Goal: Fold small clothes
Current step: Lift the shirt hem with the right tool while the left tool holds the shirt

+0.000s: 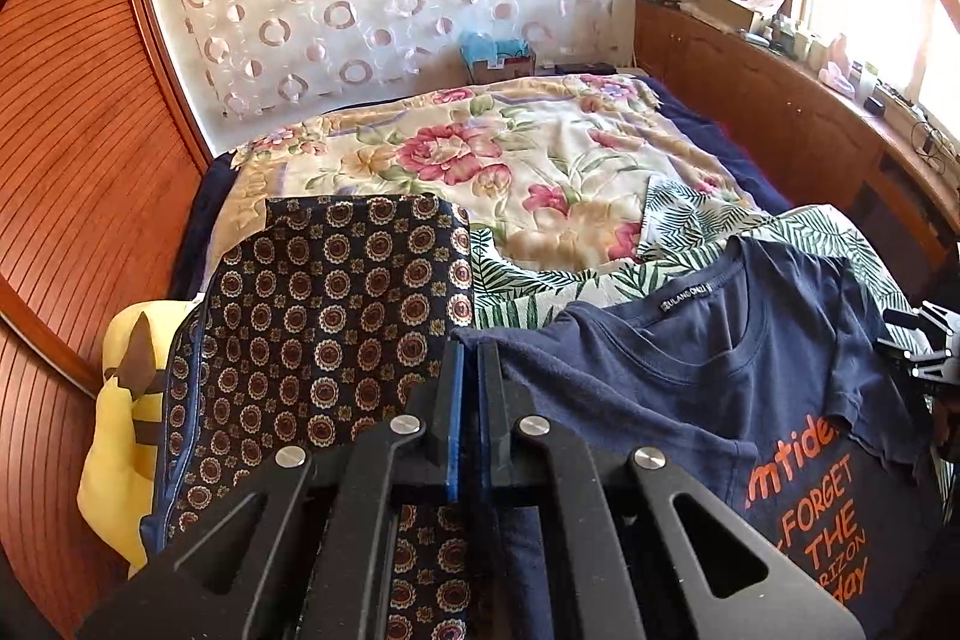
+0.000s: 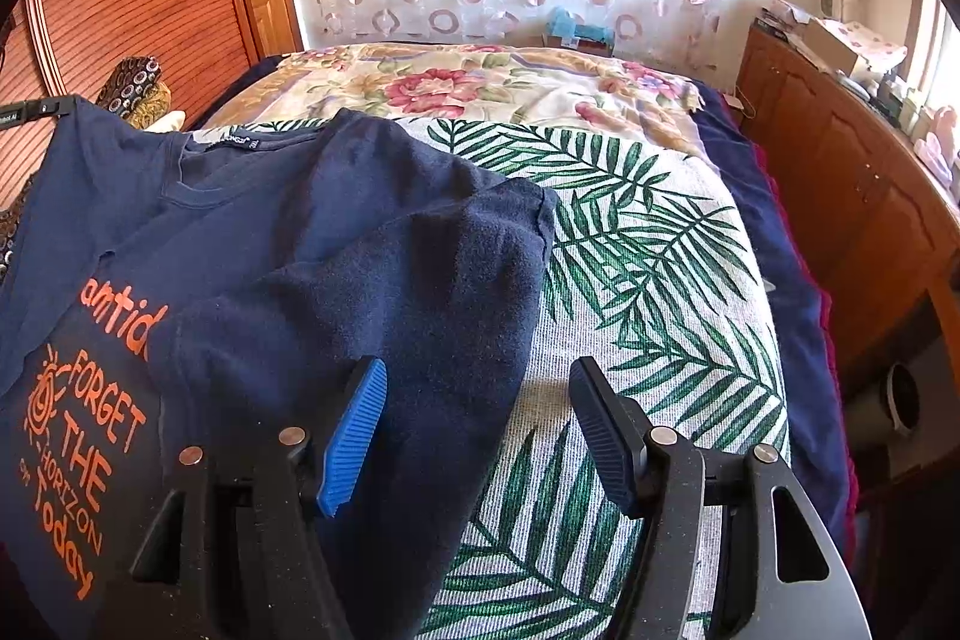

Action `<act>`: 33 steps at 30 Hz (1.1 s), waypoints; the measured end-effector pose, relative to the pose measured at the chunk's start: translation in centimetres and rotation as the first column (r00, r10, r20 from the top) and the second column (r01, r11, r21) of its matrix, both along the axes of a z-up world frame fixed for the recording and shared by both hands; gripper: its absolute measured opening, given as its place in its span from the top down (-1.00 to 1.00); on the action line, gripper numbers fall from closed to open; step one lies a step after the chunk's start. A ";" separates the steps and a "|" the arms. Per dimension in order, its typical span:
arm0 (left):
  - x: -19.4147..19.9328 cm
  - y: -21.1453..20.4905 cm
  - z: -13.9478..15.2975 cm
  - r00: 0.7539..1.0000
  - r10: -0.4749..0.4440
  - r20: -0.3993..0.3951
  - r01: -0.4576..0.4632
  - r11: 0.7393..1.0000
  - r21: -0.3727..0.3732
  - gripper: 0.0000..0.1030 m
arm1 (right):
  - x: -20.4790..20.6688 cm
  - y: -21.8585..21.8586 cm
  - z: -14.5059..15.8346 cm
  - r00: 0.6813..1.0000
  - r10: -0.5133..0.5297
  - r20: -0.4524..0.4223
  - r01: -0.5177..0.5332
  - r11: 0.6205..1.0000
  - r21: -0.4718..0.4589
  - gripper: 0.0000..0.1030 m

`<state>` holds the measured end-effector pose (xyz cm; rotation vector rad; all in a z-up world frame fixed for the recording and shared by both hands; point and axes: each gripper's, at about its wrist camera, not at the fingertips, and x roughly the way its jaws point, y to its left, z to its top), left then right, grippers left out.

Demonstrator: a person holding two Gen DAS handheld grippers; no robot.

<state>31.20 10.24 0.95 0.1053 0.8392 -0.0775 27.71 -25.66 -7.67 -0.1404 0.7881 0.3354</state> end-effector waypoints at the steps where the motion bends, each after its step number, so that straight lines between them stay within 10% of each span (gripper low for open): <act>1: -0.2 0.0 -0.1 1.000 -0.006 0.000 0.006 1.000 -0.001 0.91 | 0.0 -0.1 0.0 1.000 -0.002 -0.004 0.002 1.000 0.008 -0.27; 12: -2.4 -2.1 0.8 0.995 -0.080 0.061 0.083 0.995 -0.051 0.91 | 4.5 -0.5 0.6 0.997 -0.052 -0.050 0.052 0.999 -0.005 -0.16; 17: -5.2 -3.3 1.8 0.988 -0.119 0.098 0.125 0.990 -0.061 0.91 | 5.2 1.1 0.8 0.999 0.018 -0.050 -0.019 1.000 -0.012 0.89; 33: -18.6 -3.4 5.6 0.954 -0.172 0.247 0.201 0.975 -0.097 0.91 | -10.9 1.3 9.1 0.963 0.114 0.243 -0.128 0.991 0.042 0.91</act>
